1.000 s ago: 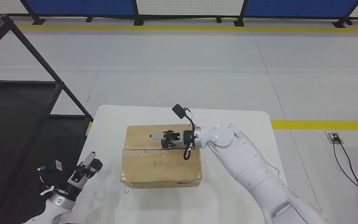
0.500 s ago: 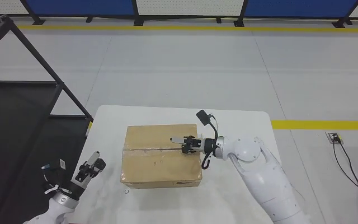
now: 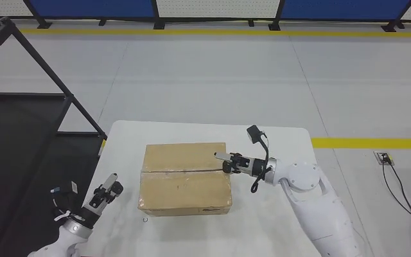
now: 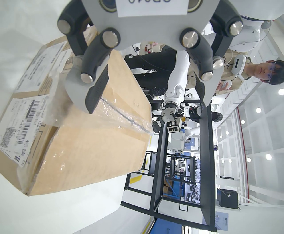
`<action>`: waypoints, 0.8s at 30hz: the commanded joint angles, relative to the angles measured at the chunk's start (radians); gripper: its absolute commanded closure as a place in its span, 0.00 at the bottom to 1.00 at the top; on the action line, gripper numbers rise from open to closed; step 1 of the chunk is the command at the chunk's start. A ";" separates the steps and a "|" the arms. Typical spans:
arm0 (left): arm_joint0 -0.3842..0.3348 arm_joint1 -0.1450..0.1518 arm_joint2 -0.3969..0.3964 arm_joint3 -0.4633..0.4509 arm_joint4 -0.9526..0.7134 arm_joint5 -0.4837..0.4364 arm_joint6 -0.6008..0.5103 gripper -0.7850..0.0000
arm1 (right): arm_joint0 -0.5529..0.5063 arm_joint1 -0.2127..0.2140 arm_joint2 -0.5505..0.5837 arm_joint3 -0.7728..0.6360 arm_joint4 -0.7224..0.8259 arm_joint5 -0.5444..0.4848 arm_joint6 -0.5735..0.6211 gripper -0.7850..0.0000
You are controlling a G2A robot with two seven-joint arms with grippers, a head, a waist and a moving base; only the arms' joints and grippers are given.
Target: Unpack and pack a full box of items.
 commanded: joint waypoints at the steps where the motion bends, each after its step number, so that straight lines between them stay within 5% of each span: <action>1: 0.000 0.000 0.001 -0.001 0.002 0.001 0.002 0.00 | 0.021 -0.002 -0.017 0.031 -0.011 0.011 -0.002 0.00; 24: -0.016 0.005 0.012 0.016 0.004 0.012 0.022 0.00 | 0.109 0.003 -0.028 0.189 0.044 0.025 -0.017 0.00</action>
